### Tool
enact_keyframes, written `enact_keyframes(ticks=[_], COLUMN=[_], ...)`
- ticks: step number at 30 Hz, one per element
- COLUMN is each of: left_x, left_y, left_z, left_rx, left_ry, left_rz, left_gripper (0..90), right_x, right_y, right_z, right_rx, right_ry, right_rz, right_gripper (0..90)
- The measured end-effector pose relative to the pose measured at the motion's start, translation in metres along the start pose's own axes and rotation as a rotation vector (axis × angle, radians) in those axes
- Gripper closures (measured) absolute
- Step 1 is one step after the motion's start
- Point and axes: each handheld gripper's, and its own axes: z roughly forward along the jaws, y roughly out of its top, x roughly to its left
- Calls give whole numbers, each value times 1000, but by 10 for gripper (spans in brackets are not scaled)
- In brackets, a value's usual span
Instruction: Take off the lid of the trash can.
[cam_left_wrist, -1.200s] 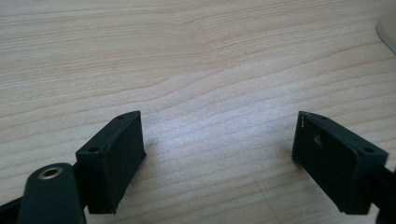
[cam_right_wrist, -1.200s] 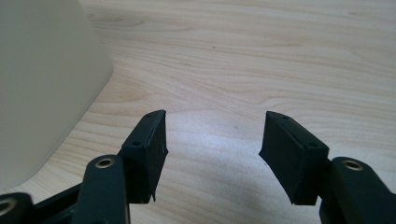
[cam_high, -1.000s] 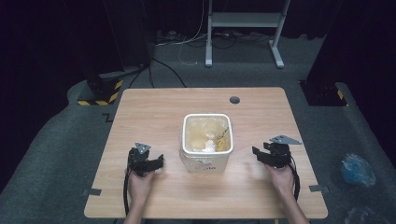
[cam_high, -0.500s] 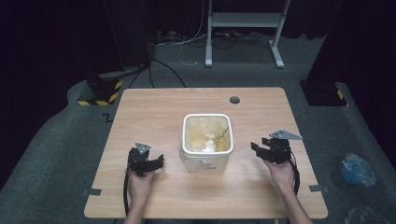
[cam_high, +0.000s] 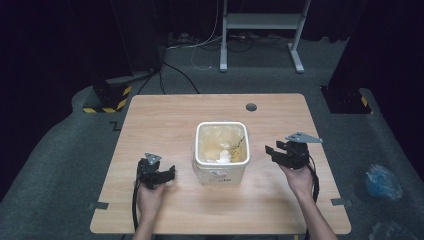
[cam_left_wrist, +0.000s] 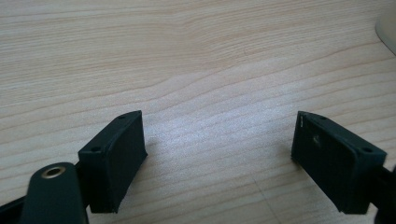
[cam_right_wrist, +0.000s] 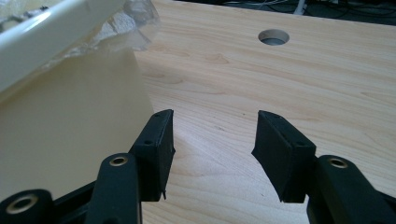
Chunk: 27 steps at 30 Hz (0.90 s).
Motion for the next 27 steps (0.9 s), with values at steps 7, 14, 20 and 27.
enact_keyframes(ticks=[7, 14, 20, 27], left_x=[0, 0, 0, 0], left_y=[0, 0, 0, 0], left_z=[0, 0, 0, 0], left_rx=[0, 0, 0, -1], left_ry=[1, 1, 0, 0], left_rz=[3, 3, 3, 3], left_gripper=[178, 179, 179, 180], right_x=[3, 8, 11, 14], right_y=[8, 19, 25, 31], right_z=[-1, -2, -4, -4], right_rx=[-9, -10, -33, -39], right_ry=[12, 5, 24, 40], right_rz=[-3, -22, -35, -30], right_gripper=[478, 488, 487, 488])
